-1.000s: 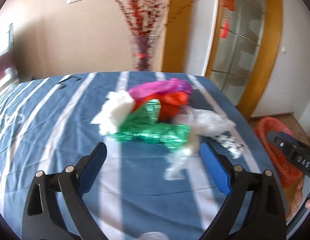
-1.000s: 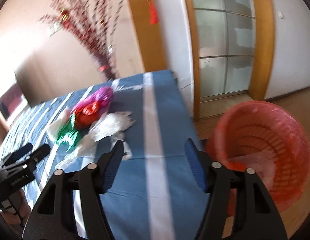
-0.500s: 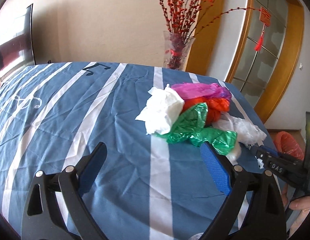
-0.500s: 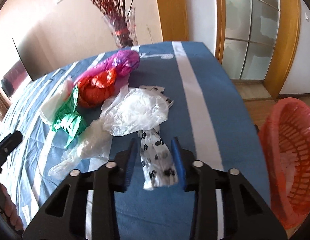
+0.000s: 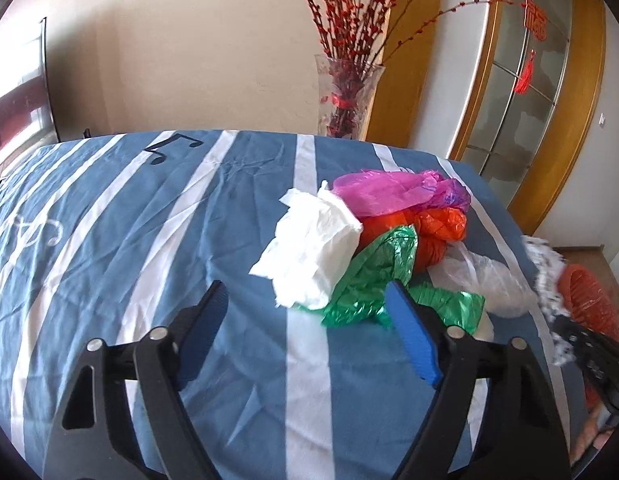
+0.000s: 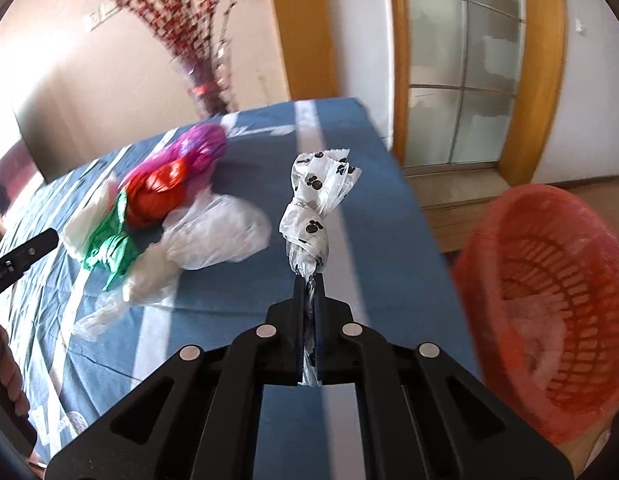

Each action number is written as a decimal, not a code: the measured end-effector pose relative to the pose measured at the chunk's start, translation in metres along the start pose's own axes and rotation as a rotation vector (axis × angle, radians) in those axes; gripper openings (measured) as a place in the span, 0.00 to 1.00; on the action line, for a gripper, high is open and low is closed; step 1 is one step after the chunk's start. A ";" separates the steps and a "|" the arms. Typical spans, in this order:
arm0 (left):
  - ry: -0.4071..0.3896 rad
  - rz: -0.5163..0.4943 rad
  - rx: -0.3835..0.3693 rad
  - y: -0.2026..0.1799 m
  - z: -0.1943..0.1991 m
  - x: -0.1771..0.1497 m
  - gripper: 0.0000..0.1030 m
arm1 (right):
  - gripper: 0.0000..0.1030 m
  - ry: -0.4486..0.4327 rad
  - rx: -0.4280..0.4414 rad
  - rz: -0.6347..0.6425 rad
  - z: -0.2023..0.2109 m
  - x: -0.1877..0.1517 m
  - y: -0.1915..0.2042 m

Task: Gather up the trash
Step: 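Grasp the paw-print bag with the right tool while the left tool grasps the white bag, then carry both bags over the red basket and open both tools to drop them, then move both open tools back over the remaining bags, then grasp the clear bag with the right tool while the left tool grasps the green bag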

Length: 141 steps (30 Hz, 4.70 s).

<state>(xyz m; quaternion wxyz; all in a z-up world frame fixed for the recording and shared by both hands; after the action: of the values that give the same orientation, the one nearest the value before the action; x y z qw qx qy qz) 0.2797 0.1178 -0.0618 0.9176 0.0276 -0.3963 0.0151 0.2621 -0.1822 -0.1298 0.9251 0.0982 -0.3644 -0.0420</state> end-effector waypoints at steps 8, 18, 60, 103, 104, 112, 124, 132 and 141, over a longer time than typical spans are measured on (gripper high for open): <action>0.074 -0.012 0.042 -0.002 -0.037 0.007 0.58 | 0.04 -0.014 -0.018 -0.046 0.014 0.003 -0.029; 0.086 -0.002 -0.020 0.002 -0.036 0.000 0.10 | 0.04 -0.038 0.000 -0.059 0.028 0.002 -0.032; -0.053 -0.263 -0.552 -0.260 0.081 0.006 0.09 | 0.04 -0.262 -0.092 -0.234 0.127 0.003 -0.136; 0.017 -0.208 -0.320 -0.196 0.040 -0.024 0.93 | 0.90 -0.279 -0.114 -0.211 0.125 0.008 -0.143; 0.023 -0.184 -0.296 -0.180 0.039 -0.025 0.93 | 0.90 -0.271 -0.098 -0.191 0.121 0.008 -0.131; 0.019 -0.090 -0.060 -0.080 0.039 -0.031 0.96 | 0.90 -0.214 0.015 -0.078 0.093 0.006 -0.046; -0.033 0.003 0.004 0.000 0.048 -0.037 0.96 | 0.66 -0.045 0.132 -0.005 0.025 -0.009 0.061; -0.022 0.021 0.021 0.021 0.042 -0.042 0.96 | 0.56 0.058 0.122 -0.012 -0.017 -0.019 0.087; -0.019 0.051 0.014 0.033 0.035 -0.047 0.96 | 0.56 0.114 0.141 -0.009 -0.034 -0.028 0.101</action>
<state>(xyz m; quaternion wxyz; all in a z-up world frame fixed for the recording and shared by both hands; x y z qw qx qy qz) 0.2200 0.1484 -0.0706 0.9128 0.0239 -0.4056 0.0409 0.2653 -0.0742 -0.1515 0.9349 0.1669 -0.3128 -0.0145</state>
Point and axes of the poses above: each gripper's, at about its wrist camera, not at the fingertips, and z roughly against the way its jaws point, y to its left, x to its top, the point moved 6 cm from there along -z, roughly the way its jaws point, and after that the axes turned 10 degrees about -z, right-handed, at the moved point
